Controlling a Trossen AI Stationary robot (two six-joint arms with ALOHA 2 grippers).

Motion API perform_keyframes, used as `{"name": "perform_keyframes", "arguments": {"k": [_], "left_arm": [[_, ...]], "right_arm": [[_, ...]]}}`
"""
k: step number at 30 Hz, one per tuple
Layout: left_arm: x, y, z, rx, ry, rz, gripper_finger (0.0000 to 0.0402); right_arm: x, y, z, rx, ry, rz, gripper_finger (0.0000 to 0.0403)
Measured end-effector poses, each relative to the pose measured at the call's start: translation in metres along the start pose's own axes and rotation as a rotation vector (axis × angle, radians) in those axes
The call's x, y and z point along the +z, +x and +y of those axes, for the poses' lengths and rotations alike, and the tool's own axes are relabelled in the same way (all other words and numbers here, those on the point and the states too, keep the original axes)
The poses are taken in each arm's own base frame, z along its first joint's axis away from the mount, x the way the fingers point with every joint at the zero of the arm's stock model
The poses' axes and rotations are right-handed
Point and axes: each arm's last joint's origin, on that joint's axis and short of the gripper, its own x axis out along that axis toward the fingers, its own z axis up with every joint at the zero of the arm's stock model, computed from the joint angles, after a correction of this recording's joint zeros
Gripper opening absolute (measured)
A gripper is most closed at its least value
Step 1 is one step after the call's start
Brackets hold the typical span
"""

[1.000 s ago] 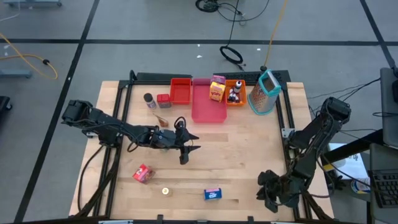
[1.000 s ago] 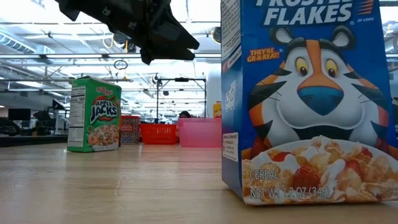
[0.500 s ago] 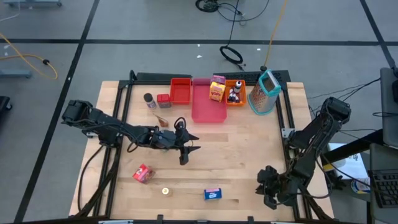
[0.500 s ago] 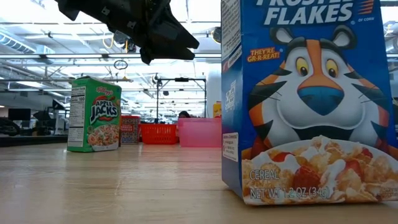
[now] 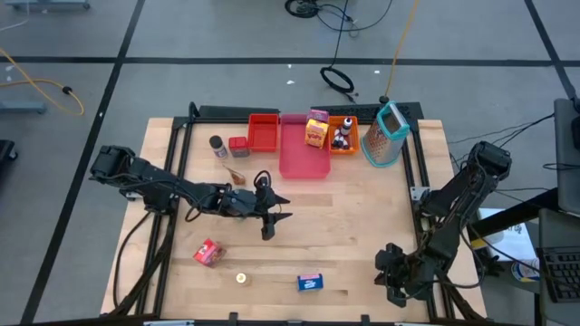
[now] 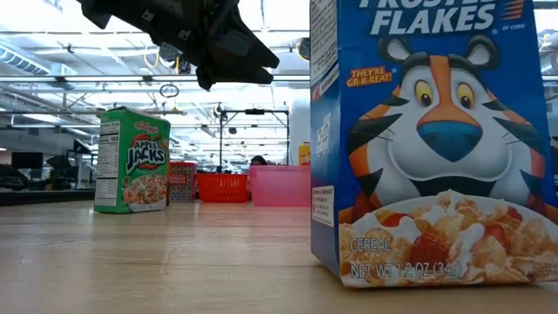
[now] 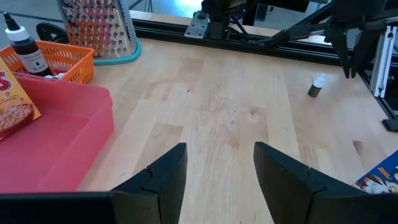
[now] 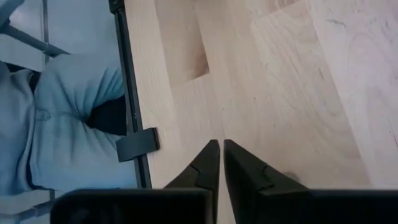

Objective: Pick & Place Kitchen Items
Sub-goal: Put the black food coloring bottle into the orange bin

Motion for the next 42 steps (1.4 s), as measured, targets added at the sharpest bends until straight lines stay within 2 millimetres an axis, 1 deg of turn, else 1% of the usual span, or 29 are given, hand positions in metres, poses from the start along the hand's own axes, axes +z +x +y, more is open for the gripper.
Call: {"name": "perform_keyframes", "arguments": {"k": [5, 8, 11, 15, 18, 23, 26, 30, 35, 39, 42], "left_arm": [[0.0, 0.0, 0.0, 0.0, 0.0, 0.0, 0.0186], [0.0, 0.0, 0.0, 0.0, 0.0, 0.0, 0.0186], [0.0, 0.0, 0.0, 0.0, -0.001, -0.001, 0.0186], [0.0, 0.0, 0.0, 0.0, -0.001, -0.001, 0.0186], [0.0, 0.0, 0.0, 0.0, -0.001, -0.001, 0.0186], [0.0, 0.0, 0.0, 0.0, -0.003, -0.001, 0.0186], [0.0, 0.0, 0.0, -0.001, -0.003, -0.001, 0.0186], [0.0, 0.0, -0.001, -0.002, -0.002, -0.001, 0.0186], [0.0, 0.0, -0.001, -0.002, -0.002, 0.0, 0.0186], [0.0, 0.0, -0.001, -0.002, 0.0, 0.0, 0.0186], [0.0, 0.0, -0.001, -0.002, 0.0, 0.0, 0.0186]], "right_arm": [[0.001, 0.0, 0.002, 0.016, 0.014, -0.005, 0.0011], [0.003, 0.001, -0.001, -0.006, 0.06, -0.004, 0.0021], [0.004, 0.001, -0.005, -0.037, 0.086, 0.001, 0.0043], [0.003, 0.001, -0.008, -0.061, 0.097, 0.049, 0.0084], [0.003, 0.001, -0.008, -0.063, 0.096, 0.054, 0.0112], [0.002, 0.001, -0.01, -0.087, 0.104, 0.062, 0.0141], [0.001, 0.001, -0.016, -0.144, 0.132, 0.073, 0.0149], [-0.002, 0.004, -0.022, -0.156, 0.147, 0.076, 0.0155], [-0.01, 0.012, -0.034, -0.142, 0.208, 0.14, 0.0157], [-0.012, 0.016, -0.035, -0.089, 0.219, 0.134, 0.0157], [-0.013, 0.018, -0.038, -0.089, 0.219, 0.134, 0.0157]]}}
